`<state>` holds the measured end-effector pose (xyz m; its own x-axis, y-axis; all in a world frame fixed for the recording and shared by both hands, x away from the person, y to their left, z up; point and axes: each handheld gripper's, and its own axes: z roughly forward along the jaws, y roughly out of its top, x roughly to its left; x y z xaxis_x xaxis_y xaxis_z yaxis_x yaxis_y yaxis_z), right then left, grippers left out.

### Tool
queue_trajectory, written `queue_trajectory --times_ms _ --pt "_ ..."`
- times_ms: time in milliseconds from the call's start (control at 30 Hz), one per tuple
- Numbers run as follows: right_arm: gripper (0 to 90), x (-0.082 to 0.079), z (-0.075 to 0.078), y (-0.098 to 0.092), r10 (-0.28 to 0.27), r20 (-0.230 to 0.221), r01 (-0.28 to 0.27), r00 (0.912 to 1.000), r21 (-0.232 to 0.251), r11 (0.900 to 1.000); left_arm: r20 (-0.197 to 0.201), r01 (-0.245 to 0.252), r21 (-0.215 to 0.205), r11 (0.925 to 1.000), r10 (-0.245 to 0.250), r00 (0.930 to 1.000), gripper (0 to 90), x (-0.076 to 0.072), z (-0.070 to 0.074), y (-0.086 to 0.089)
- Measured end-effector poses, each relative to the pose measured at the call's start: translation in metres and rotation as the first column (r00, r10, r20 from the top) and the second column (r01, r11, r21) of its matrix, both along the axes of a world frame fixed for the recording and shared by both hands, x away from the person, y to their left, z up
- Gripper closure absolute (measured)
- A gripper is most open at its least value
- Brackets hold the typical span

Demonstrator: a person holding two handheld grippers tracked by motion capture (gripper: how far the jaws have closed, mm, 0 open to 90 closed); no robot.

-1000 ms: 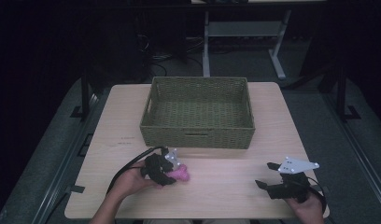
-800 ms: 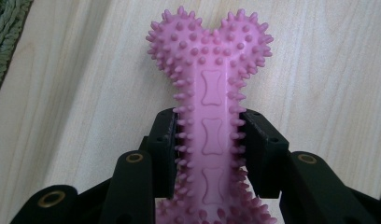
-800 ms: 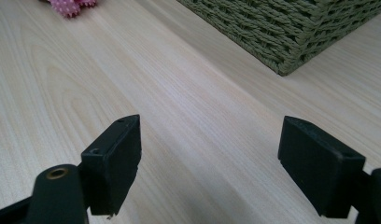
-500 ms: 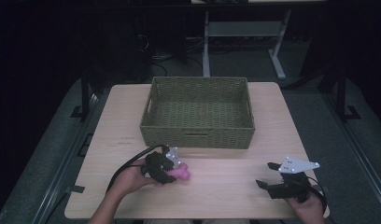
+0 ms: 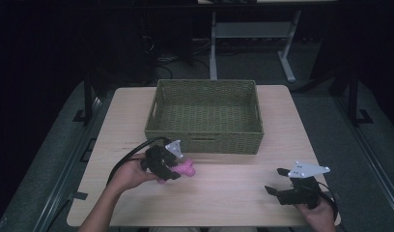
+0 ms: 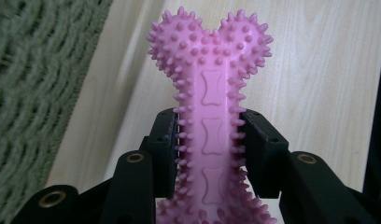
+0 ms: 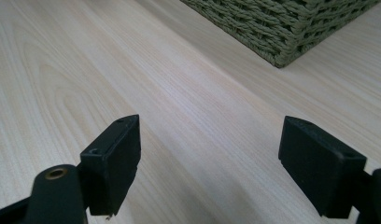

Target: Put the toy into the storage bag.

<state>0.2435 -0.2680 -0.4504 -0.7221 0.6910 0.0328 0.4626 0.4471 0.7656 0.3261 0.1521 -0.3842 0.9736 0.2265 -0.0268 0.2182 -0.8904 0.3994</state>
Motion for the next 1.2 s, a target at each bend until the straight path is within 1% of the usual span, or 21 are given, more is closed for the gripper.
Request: queue_trajectory --times_ms 67,100,133,267,333,367,400,433,467,500,533,567,633,700,733,933,967,1000,1133,1200 --pt "20.2 0.001 -0.001 -0.001 0.0 -0.003 0.0 1.0 0.0 1.0 0.003 0.01 0.006 0.9999 -0.01 1.0 59.1 0.001 0.005 0.0" --pt "20.2 0.001 -0.001 -0.001 0.0 -0.003 0.0 1.0 0.0 1.0 0.003 0.01 0.006 0.9999 -0.01 1.0 59.1 0.001 0.005 0.0" --pt "19.8 0.001 -0.001 -0.001 -0.002 -0.006 0.002 1.0 0.0 1.0 0.007 0.012 0.002 0.9999 -0.012 0.9999 59.1 0.002 0.008 0.0" --pt "18.8 0.003 -0.003 -0.001 -0.005 -0.031 0.005 0.9995 -0.001 1.0 0.004 0.028 -0.003 0.9996 -0.028 0.9996 59.1 0.003 0.021 0.001" --pt "18.3 0.004 -0.004 -0.002 -0.003 -0.031 0.003 0.9995 -0.006 1.0 0.007 0.031 -0.004 0.9995 -0.031 0.9995 59.1 0.004 0.026 0.0" --pt "18.3 0.004 -0.004 -0.002 -0.003 -0.031 0.003 0.9995 -0.006 1.0 0.007 0.031 -0.004 0.9995 -0.031 0.9995 59.1 0.004 0.026 0.0" --pt "18.1 0.004 -0.004 -0.002 -0.006 -0.035 0.006 0.9994 -0.005 1.0 0.007 0.033 -0.003 0.9995 -0.033 0.9994 59.1 0.005 0.031 0.0" --pt "18.1 0.004 -0.004 -0.002 -0.006 -0.035 0.006 0.9994 -0.005 1.0 0.007 0.033 -0.003 0.9995 -0.033 0.9994 59.1 0.005 0.031 0.0" --pt "18.1 0.004 -0.004 -0.002 -0.007 -0.039 0.007 0.9992 0.002 1.0 0.006 0.039 -0.003 0.9992 -0.039 0.9992 59.1 0.006 0.037 0.0" --pt "18.1 0.004 -0.004 -0.002 -0.007 -0.039 0.007 0.9992 0.002 1.0 0.006 0.039 -0.003 0.9992 -0.039 0.9992 59.1 0.006 0.037 0.0" --pt "18.0 0.004 -0.005 -0.003 -0.006 -0.038 0.006 0.9993 -0.003 1.0 0.01 0.044 -0.006 0.999 -0.044 0.999 59.1 0.007 0.042 0.0" --pt "18.0 0.004 -0.005 -0.003 -0.006 -0.038 0.006 0.9993 -0.003 1.0 0.01 0.044 -0.006 0.999 -0.044 0.999 59.1 0.007 0.042 0.0" --pt "18.1 0.004 -0.005 -0.003 -0.004 -0.039 0.004 0.9992 -0.001 1.0 0.014 0.046 -0.009 0.9989 -0.046 0.9988 59.1 0.008 0.049 -0.001" --pt "18.1 0.004 -0.005 -0.003 -0.004 -0.041 0.004 0.9992 -0.001 1.0 0.018 0.048 -0.006 0.9988 -0.048 0.9987 59.1 0.009 0.051 -0.001" --pt "18.1 0.005 -0.005 -0.003 0.0 -0.035 -0.001 0.9994 -0.007 1.0 0.018 0.051 -0.003 0.9987 -0.051 0.9986 59.1 0.011 0.055 -0.001" --pt "18.1 0.005 -0.006 -0.003 -0.001 -0.037 0.001 0.9993 -0.011 1.0 0.019 0.053 0.002 0.9986 -0.053 0.9984 59.1 0.018 0.066 0.0" --pt "18.1 0.005 -0.006 -0.003 -0.002 -0.037 0.001 0.9993 -0.011 1.0 0.019 0.053 0.002 0.9986 -0.053 0.9984 59.1 0.018 0.066 0.0" --pt "18.1 0.005 -0.006 -0.003 -0.001 -0.037 0.001 0.9993 -0.009 1.0 0.02 0.054 0.001 0.9985 -0.054 0.9983 59.1 0.02 0.07 0.0" --pt "18.1 0.006 -0.006 -0.003 -0.001 -0.04 0.001 0.9992 -0.003 1.0 0.019 0.057 -0.008 0.9983 -0.057 0.9982 59.1 0.025 0.077 0.0" --pt "18.1 0.006 -0.006 -0.003 0.003 -0.038 -0.003 0.9993 -0.008 1.0 0.016 0.054 -0.011 0.9985 -0.054 0.9984 59.1 0.027 0.08 0.001"
